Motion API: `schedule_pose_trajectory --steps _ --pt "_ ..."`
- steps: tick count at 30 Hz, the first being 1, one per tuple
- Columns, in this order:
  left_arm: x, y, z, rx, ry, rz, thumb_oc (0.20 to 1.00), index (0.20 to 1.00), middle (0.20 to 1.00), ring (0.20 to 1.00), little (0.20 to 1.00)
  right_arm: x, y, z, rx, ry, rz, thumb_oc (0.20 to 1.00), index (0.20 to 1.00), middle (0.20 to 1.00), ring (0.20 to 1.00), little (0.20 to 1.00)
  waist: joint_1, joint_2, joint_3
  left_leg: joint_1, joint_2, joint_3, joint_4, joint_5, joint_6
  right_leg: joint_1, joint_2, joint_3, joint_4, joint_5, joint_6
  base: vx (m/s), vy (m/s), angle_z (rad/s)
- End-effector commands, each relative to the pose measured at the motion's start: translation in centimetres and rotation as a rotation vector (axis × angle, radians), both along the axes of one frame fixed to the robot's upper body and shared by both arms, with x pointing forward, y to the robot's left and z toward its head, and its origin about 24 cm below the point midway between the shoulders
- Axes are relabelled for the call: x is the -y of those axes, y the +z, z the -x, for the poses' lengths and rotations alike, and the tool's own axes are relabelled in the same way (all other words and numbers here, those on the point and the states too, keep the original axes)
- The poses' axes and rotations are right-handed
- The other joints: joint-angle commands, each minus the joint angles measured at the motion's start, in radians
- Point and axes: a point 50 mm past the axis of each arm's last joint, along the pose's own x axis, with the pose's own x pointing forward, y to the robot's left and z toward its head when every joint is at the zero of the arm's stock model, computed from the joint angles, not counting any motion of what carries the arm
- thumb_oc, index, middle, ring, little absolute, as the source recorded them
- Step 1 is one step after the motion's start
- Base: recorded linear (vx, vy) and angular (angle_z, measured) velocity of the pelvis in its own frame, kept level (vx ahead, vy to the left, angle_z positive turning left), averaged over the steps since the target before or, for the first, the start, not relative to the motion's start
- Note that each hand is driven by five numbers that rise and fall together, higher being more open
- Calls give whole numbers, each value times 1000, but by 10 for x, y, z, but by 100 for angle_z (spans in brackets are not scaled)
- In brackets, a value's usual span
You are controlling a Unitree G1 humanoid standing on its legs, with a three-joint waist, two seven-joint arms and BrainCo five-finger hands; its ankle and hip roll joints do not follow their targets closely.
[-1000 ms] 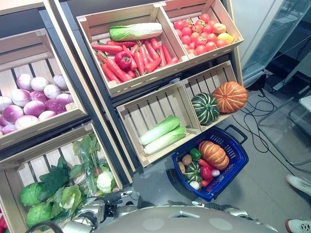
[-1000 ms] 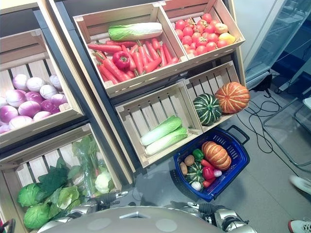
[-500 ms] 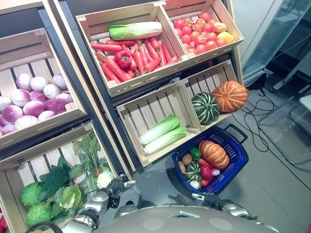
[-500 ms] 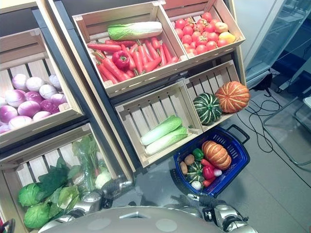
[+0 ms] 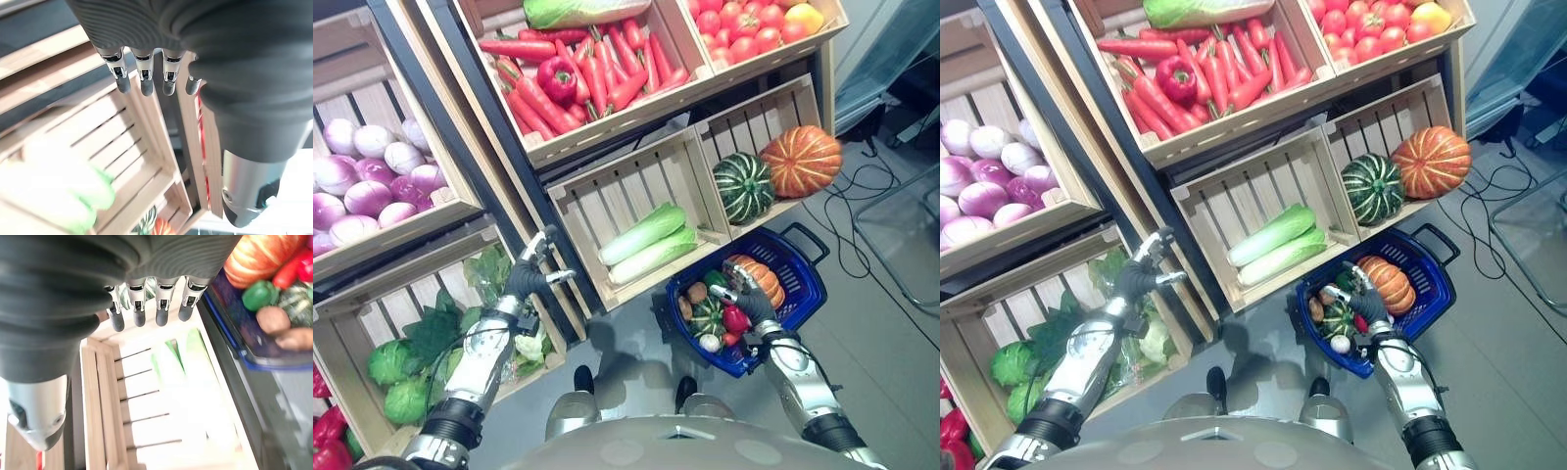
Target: Pick up fruits and vegetables into the basket
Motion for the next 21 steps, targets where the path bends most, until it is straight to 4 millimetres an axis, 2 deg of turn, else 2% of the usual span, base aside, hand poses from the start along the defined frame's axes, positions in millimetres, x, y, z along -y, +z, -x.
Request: schedule_pose_trajectory --steps 1,4,6,9,12,17,21 --pt "4 57 -28 326 54 -37 1000 1000 1000 1000 1000 -4 64 -37 359 -68 6 1000 1000 1000 1000 1000 -10 -8 120 -83 12 10 164 -121 41 -177 -36 54 249 -70 -6 -186 -31 7" --pt "14 74 -41 405 95 -76 1000 1000 1000 1000 1000 -9 92 -48 492 -88 29 1000 1000 1000 1000 1000 -22 -3 173 -164 13 5 261 -133 36 -256 -40 69 347 -100 -19 -99 -25 0" --pt "19 81 -48 446 125 -124 1000 1000 1000 1000 1000 -11 103 -51 535 -90 31 1000 1000 1000 1000 1000 -33 -1 193 -202 13 5 303 -138 34 -300 -42 78 394 -111 -25 -48 -1 -3" --pt "27 91 -60 511 191 -232 1000 1000 1000 1000 1000 -11 111 -55 560 -105 26 1000 1000 1000 1000 1000 -51 2 216 -249 14 6 351 -146 30 -357 -43 91 453 -127 -30 -8 1 -2" --pt "32 107 -76 542 253 -265 1000 1000 1000 1000 1000 -15 120 -63 581 -100 21 1000 1000 1000 1000 1000 -72 2 249 -303 10 13 383 -145 29 -425 -41 108 496 -133 -33 -68 -3 -14" --pt "30 139 -100 606 372 -292 1000 1000 1000 1000 1000 -27 140 -77 620 -66 69 1000 1000 1000 1000 1000 -111 2 293 -397 13 36 432 -146 25 -543 -26 143 557 -139 -39 -66 2 -18" --pt "27 160 -116 632 482 -312 1000 1000 1000 1000 1000 -30 151 -85 628 -34 125 1000 1000 1000 1000 1000 -144 10 298 -463 19 57 453 -142 19 -624 -11 171 581 -142 -47 -26 33 -20"
